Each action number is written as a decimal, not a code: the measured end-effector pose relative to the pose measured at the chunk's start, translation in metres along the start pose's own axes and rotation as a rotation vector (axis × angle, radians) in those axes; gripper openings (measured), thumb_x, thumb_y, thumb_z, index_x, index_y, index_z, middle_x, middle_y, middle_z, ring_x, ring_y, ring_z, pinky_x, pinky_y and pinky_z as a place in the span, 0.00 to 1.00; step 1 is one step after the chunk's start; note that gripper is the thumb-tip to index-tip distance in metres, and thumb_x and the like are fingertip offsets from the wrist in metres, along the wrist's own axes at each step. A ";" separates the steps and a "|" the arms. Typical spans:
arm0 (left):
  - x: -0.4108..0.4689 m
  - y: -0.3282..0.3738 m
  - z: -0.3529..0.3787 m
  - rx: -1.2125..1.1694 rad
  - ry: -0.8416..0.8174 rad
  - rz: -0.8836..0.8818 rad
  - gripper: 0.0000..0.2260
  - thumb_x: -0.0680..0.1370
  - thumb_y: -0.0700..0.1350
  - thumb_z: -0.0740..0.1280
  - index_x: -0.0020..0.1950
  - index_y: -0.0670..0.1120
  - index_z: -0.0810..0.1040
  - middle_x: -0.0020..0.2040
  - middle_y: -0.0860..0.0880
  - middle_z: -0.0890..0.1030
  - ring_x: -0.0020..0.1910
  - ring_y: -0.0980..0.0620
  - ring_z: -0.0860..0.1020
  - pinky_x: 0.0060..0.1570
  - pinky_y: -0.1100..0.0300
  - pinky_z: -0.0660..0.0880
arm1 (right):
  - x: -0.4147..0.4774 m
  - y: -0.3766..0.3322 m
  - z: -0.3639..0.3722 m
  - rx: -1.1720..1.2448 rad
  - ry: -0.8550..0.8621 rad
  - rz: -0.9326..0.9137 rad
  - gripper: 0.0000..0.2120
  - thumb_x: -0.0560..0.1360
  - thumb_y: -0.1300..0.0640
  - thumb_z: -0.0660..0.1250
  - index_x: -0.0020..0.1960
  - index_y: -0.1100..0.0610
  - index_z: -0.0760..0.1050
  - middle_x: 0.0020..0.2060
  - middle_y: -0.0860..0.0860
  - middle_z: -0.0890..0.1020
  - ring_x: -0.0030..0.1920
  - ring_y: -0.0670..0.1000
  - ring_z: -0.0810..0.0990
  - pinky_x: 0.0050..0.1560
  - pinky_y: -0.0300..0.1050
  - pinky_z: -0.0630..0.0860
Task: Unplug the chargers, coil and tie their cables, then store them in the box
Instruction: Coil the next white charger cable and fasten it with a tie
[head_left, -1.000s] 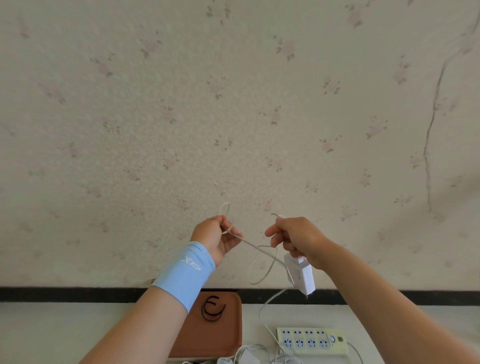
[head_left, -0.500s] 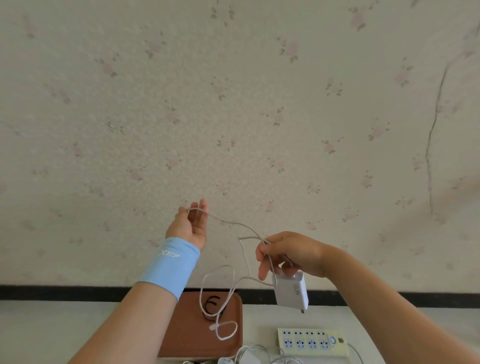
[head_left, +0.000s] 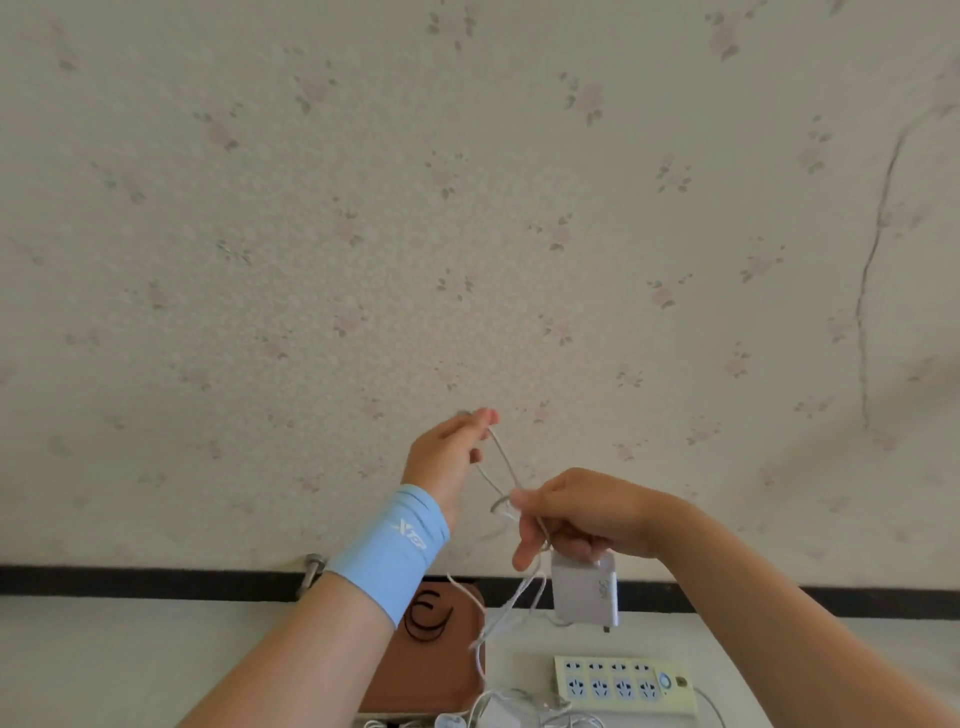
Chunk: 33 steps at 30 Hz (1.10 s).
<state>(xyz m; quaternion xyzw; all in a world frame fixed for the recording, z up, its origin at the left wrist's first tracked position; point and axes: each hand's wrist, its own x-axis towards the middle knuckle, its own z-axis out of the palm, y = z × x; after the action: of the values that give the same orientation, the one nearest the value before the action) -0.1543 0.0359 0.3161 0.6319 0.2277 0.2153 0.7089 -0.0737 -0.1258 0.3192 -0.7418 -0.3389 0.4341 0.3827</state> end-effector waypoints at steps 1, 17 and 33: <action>0.004 0.002 -0.002 -0.144 0.032 -0.020 0.07 0.80 0.48 0.67 0.46 0.50 0.84 0.43 0.52 0.78 0.41 0.54 0.76 0.41 0.63 0.72 | -0.001 0.002 -0.001 -0.046 -0.038 0.030 0.18 0.82 0.46 0.64 0.49 0.61 0.79 0.43 0.50 0.88 0.27 0.47 0.66 0.30 0.41 0.63; -0.008 -0.009 0.000 0.318 -0.359 -0.181 0.14 0.78 0.32 0.57 0.53 0.45 0.79 0.52 0.47 0.83 0.42 0.51 0.83 0.39 0.60 0.76 | 0.006 0.006 -0.008 0.231 0.341 -0.039 0.16 0.84 0.51 0.61 0.55 0.63 0.81 0.40 0.56 0.86 0.25 0.49 0.67 0.28 0.43 0.61; 0.002 -0.004 0.001 -0.346 -0.112 -0.130 0.09 0.83 0.41 0.62 0.52 0.40 0.80 0.43 0.44 0.82 0.40 0.45 0.85 0.37 0.59 0.82 | 0.003 0.011 -0.011 0.121 0.255 0.089 0.23 0.81 0.40 0.60 0.56 0.58 0.83 0.48 0.48 0.87 0.28 0.46 0.66 0.31 0.42 0.57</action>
<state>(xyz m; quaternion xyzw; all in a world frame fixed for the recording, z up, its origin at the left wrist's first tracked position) -0.1520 0.0359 0.3123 0.4956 0.1878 0.1691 0.8309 -0.0604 -0.1314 0.3127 -0.7807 -0.2277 0.3725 0.4471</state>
